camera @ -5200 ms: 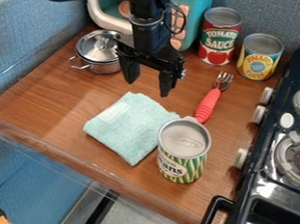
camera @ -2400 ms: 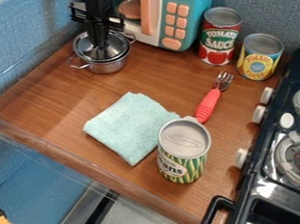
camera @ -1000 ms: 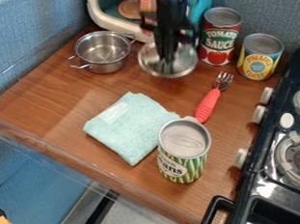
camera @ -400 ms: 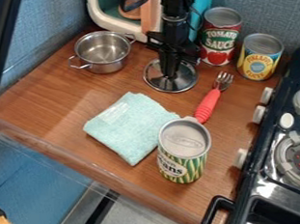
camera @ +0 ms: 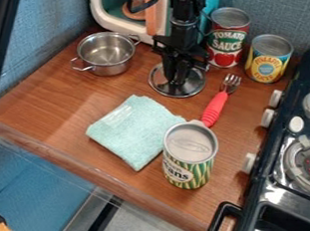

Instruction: Take the lid of the silver pot and put it on the table

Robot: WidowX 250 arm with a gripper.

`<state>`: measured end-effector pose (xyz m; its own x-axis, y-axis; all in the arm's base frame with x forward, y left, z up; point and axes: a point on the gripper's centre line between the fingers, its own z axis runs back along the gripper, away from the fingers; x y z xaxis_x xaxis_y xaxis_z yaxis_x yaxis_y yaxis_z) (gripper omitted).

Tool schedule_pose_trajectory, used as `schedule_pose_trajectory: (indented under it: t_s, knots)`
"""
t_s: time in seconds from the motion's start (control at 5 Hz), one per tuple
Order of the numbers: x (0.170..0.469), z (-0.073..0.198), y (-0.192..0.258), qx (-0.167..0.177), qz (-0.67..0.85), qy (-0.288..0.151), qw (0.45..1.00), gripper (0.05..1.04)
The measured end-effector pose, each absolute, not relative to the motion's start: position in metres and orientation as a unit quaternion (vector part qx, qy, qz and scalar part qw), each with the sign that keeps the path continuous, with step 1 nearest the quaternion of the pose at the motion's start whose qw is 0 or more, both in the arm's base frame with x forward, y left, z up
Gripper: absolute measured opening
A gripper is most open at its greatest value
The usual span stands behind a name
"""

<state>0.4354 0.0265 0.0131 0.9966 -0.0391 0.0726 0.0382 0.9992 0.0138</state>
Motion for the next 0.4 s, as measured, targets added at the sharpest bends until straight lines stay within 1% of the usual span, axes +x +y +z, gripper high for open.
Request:
schedule_pose_trajectory:
  t_s: [0.2,0.4]
  knots:
    - [0.441,0.045,0.027,0.010,-0.027,-0.060,0.998,0.775]
    - [0.440,0.057,0.025,0.007,-0.024,-0.071,0.997,0.996]
